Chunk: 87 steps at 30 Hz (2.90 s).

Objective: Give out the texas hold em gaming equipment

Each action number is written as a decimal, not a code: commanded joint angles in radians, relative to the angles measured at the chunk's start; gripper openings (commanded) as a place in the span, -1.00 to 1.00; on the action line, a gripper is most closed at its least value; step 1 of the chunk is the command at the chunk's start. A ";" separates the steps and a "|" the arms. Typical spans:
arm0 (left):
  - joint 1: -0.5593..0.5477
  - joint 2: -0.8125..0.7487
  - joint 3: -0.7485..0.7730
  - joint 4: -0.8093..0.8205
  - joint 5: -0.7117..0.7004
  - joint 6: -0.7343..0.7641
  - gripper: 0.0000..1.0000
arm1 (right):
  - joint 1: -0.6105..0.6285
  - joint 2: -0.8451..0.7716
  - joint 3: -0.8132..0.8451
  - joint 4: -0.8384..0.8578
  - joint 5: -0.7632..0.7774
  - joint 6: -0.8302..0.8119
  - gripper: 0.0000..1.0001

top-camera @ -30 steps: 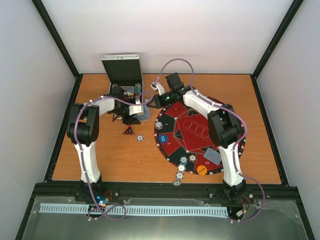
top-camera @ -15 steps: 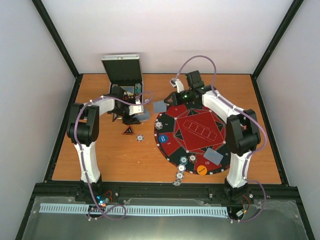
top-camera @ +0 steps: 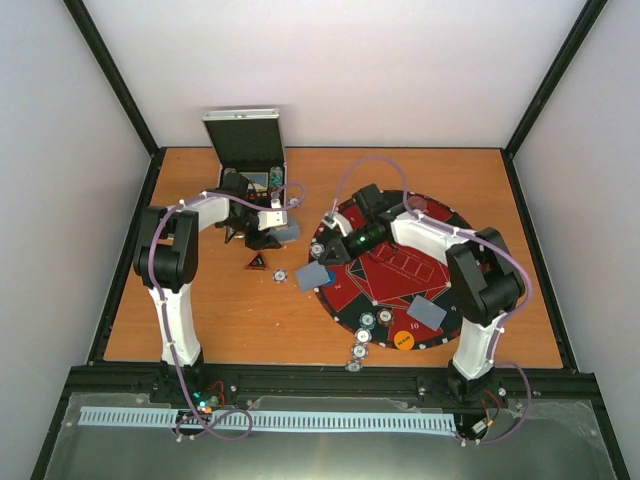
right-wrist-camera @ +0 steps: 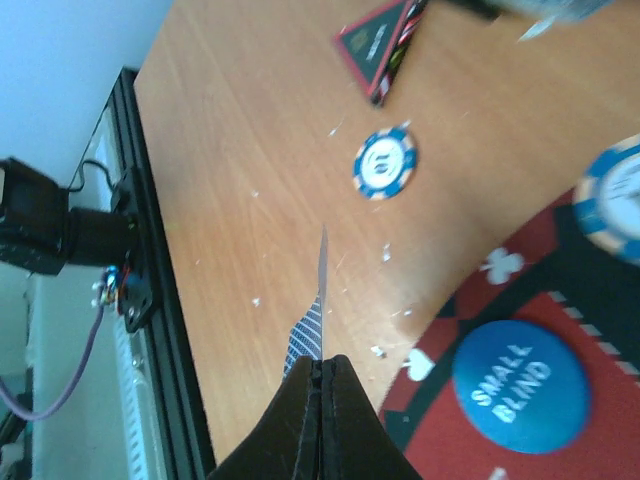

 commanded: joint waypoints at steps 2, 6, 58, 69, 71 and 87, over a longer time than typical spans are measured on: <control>0.004 0.033 0.018 -0.010 0.005 0.018 0.13 | 0.045 0.054 -0.035 0.062 -0.027 0.026 -0.94; 0.004 0.033 0.020 -0.009 0.003 0.018 0.13 | 0.051 0.104 -0.039 0.033 0.034 0.031 -0.94; -0.012 0.034 0.038 -0.010 -0.004 0.000 0.14 | 0.088 0.608 0.658 0.118 0.254 0.212 0.57; -0.013 0.031 0.035 -0.011 -0.009 0.001 0.14 | 0.093 0.549 0.648 0.042 0.511 0.162 0.51; -0.013 0.032 0.034 -0.011 -0.008 0.000 0.13 | 0.093 0.528 0.635 0.041 0.553 0.157 0.49; -0.013 0.036 0.030 -0.003 -0.009 -0.002 0.13 | 0.089 0.479 0.623 0.048 0.434 0.137 0.47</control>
